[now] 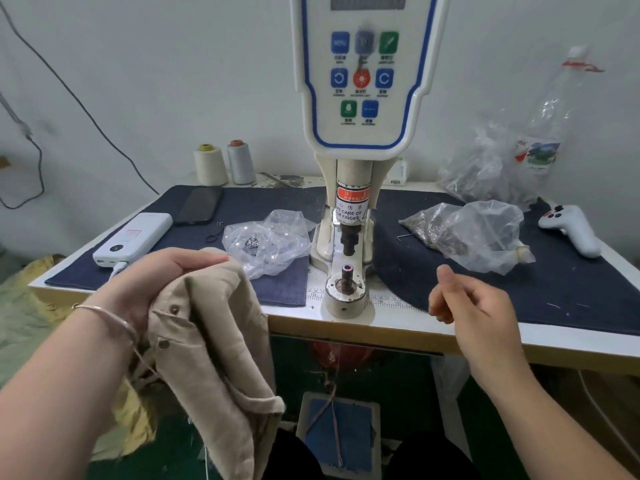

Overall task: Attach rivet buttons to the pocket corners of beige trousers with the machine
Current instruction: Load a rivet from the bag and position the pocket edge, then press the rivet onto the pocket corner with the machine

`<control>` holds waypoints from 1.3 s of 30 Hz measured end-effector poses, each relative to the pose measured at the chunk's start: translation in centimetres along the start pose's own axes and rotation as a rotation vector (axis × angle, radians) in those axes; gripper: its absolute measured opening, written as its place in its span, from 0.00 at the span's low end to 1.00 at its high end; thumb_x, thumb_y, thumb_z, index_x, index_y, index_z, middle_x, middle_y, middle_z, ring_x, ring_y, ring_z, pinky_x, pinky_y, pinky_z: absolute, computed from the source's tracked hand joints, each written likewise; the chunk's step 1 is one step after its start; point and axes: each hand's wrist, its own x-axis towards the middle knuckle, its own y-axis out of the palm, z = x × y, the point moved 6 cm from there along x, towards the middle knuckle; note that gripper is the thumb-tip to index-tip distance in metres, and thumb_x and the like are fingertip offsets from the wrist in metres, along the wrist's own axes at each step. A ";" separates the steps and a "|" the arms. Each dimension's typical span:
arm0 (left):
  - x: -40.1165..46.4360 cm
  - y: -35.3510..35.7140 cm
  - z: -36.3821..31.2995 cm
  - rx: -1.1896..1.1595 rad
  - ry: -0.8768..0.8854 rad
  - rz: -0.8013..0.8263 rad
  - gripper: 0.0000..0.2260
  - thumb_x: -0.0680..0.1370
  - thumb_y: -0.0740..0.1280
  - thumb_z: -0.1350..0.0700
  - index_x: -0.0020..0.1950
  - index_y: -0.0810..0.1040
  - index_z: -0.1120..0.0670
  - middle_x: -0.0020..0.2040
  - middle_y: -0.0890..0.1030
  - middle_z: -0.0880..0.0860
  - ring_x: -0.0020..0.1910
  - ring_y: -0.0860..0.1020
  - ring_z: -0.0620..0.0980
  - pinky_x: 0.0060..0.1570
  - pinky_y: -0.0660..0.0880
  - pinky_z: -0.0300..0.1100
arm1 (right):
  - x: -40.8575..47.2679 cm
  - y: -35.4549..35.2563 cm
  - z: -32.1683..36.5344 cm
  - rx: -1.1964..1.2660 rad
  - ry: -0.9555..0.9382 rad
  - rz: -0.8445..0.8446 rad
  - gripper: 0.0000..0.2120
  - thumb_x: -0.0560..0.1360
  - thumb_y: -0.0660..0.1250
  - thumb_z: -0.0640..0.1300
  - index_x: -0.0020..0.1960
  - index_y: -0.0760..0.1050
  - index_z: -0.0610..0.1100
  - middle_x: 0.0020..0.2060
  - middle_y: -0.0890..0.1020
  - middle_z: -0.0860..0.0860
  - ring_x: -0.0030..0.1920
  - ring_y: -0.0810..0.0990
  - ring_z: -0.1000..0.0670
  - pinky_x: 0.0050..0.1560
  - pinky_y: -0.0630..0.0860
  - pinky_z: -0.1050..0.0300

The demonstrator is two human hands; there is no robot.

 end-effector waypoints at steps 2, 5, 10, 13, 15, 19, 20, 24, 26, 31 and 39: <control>-1.9 0.7 -0.4 0.041 -0.005 0.084 0.07 0.72 0.72 0.56 0.44 0.76 0.56 0.41 0.75 0.59 0.40 0.79 0.57 0.47 0.80 0.51 | -1.2 1.0 2.3 0.101 -0.047 0.070 0.25 0.77 0.58 0.61 0.31 0.77 0.46 0.30 0.79 0.48 0.33 0.76 0.57 0.36 0.74 0.66; -4.1 2.8 -1.2 0.247 0.028 0.214 0.25 0.69 0.77 0.55 0.54 0.72 0.71 0.54 0.74 0.74 0.54 0.76 0.66 0.60 0.74 0.60 | -3.2 2.9 5.9 0.105 -0.175 0.248 0.20 0.77 0.59 0.63 0.38 0.79 0.50 0.35 0.81 0.51 0.39 0.79 0.55 0.40 0.74 0.66; -7.2 8.3 -1.1 0.387 0.032 0.436 0.29 0.66 0.80 0.54 0.56 0.77 0.73 0.48 0.81 0.69 0.47 0.83 0.60 0.51 0.80 0.48 | -6.2 6.5 7.8 0.087 -0.184 0.617 0.37 0.63 0.75 0.64 0.68 0.65 0.64 0.63 0.75 0.64 0.64 0.73 0.60 0.60 0.72 0.61; -8.0 11.2 -0.2 0.333 0.026 0.618 0.19 0.72 0.74 0.59 0.57 0.79 0.71 0.51 0.83 0.66 0.48 0.84 0.59 0.52 0.80 0.47 | -7.8 8.1 7.1 0.191 -0.011 0.871 0.50 0.60 0.82 0.49 0.74 0.60 0.62 0.68 0.73 0.63 0.70 0.68 0.61 0.70 0.67 0.53; -7.9 12.4 0.2 0.330 0.045 0.645 0.12 0.74 0.72 0.62 0.54 0.82 0.67 0.49 0.85 0.64 0.47 0.85 0.57 0.50 0.81 0.46 | -8.5 8.4 6.7 0.287 0.103 0.957 0.34 0.62 0.81 0.38 0.66 0.75 0.50 0.59 0.82 0.53 0.61 0.78 0.55 0.63 0.74 0.53; -7.1 12.5 1.2 0.434 0.038 0.672 0.24 0.69 0.79 0.55 0.59 0.80 0.67 0.50 0.83 0.63 0.47 0.82 0.57 0.47 0.80 0.43 | -7.4 6.3 4.6 0.505 0.356 0.832 0.16 0.61 0.72 0.32 0.49 0.83 0.38 0.45 0.84 0.42 0.45 0.82 0.48 0.48 0.77 0.57; -6.9 12.4 1.8 0.494 0.028 0.687 0.30 0.66 0.81 0.54 0.61 0.78 0.69 0.52 0.82 0.64 0.49 0.81 0.58 0.48 0.79 0.43 | -7.1 5.7 4.0 0.599 0.440 0.828 0.18 0.61 0.70 0.31 0.50 0.83 0.38 0.46 0.84 0.41 0.45 0.82 0.47 0.47 0.78 0.58; -5.5 11.7 3.6 0.563 0.031 0.717 0.23 0.66 0.78 0.62 0.57 0.79 0.68 0.49 0.83 0.59 0.45 0.81 0.52 0.47 0.78 0.41 | -6.0 4.7 3.3 0.750 0.599 0.840 0.20 0.64 0.70 0.34 0.56 0.81 0.35 0.53 0.82 0.37 0.49 0.83 0.43 0.51 0.80 0.55; -4.8 11.6 4.2 0.431 0.043 0.742 0.22 0.69 0.73 0.67 0.63 0.76 0.68 0.53 0.83 0.61 0.49 0.82 0.55 0.52 0.79 0.45 | -6.0 4.8 3.1 0.807 0.636 0.847 0.22 0.63 0.77 0.39 0.56 0.82 0.36 0.53 0.83 0.37 0.50 0.84 0.44 0.51 0.80 0.53; -2.9 12.0 5.1 0.141 0.164 0.741 0.29 0.70 0.75 0.66 0.70 0.73 0.65 0.59 0.81 0.63 0.56 0.81 0.58 0.57 0.78 0.50 | -5.4 4.9 2.3 0.855 0.711 0.733 0.24 0.66 0.79 0.47 0.55 0.81 0.32 0.55 0.82 0.35 0.53 0.83 0.42 0.50 0.81 0.52; 0.3 10.4 6.3 -0.041 0.183 0.122 0.10 0.72 0.72 0.58 0.50 0.84 0.64 0.44 0.83 0.60 0.37 0.81 0.51 0.37 0.79 0.39 | -3.8 5.2 1.2 0.721 0.676 0.421 0.19 0.71 0.70 0.50 0.49 0.83 0.33 0.49 0.85 0.38 0.46 0.85 0.45 0.40 0.81 0.58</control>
